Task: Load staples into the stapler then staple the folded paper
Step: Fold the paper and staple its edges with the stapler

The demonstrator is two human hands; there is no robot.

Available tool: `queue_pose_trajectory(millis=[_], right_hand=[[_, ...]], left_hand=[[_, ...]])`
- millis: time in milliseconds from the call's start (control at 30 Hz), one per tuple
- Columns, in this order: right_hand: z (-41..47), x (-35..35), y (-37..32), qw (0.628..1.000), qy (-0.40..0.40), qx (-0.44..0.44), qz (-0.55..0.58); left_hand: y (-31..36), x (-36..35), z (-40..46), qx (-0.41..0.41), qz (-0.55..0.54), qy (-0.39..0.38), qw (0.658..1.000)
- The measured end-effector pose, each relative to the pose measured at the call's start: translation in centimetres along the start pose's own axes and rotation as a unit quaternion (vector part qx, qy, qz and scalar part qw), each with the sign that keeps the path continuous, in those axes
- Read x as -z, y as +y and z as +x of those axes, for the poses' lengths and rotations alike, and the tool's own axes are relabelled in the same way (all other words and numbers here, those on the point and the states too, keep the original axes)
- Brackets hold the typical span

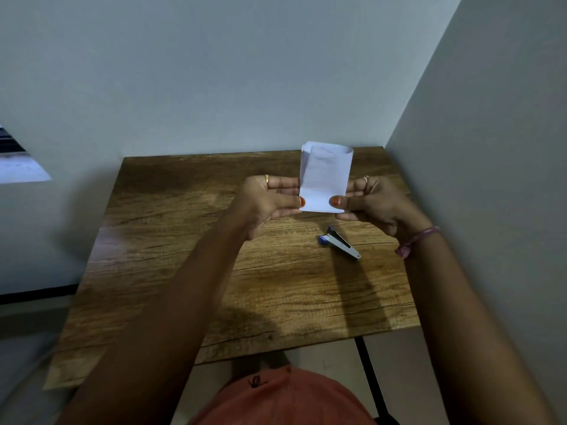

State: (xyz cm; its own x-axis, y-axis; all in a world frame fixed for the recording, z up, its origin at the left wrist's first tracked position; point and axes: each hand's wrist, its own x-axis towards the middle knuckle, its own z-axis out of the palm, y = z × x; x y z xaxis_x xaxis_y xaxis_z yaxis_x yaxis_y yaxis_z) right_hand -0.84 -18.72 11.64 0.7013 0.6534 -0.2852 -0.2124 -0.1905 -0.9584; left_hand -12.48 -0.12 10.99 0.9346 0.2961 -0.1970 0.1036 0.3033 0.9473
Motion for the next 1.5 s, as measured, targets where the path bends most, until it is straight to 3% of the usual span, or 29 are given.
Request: queue_pose_trajectory(millis=[133,300,400,533,700,900,1100,1267,1400,1500], right_hand=[[-0.2,-0.5,0.1,0.998,0.028,-0.008,0.05],[-0.2,-1.8,0.1,0.973,0.069,-0.006,0.22],[-0.1,-3.3,0.5,0.944,0.069,-0.024,0.322],[-0.1,-5.0,1.6,0.971,0.081,-0.082,0.211],[-0.1,-5.5,2.4,0.962,0.088,-0.107,0.237],[-0.2,-3.7,1.4,0.982,0.054,-0.086,0.16],[0.6,-0.9,0.0,0.974,0.114,-0.072,0.184],[1.2,3.9,-0.4,0.928,0.233,-0.038,0.29],[1.0,5.2,1.0,0.955,0.236,-0.031,0.177],[1.2,3.0,3.8,0.971,0.236,-0.019,-0.018]], left_hand=[[-0.2,-0.3,0.4,-0.002,-0.041,0.007,0.999],[-2.2,-1.8,0.5,-0.043,-0.291,0.059,0.954],[-4.1,-3.5,-0.3,-0.012,-0.265,0.063,0.962],[-4.3,-4.0,-0.3,-0.023,-0.179,0.087,0.98],[-3.2,-3.4,0.1,-0.055,-0.086,0.085,0.991],[-2.4,-2.5,-0.2,-0.072,-0.03,0.065,0.995],[-2.3,-2.2,-0.2,-0.061,-0.043,0.059,0.995],[-2.6,-0.1,-0.1,-0.051,-0.013,0.126,0.991],[-2.8,1.8,0.0,-0.045,-0.033,0.179,0.982],[-3.4,1.7,0.0,-0.041,-0.045,0.184,0.981]])
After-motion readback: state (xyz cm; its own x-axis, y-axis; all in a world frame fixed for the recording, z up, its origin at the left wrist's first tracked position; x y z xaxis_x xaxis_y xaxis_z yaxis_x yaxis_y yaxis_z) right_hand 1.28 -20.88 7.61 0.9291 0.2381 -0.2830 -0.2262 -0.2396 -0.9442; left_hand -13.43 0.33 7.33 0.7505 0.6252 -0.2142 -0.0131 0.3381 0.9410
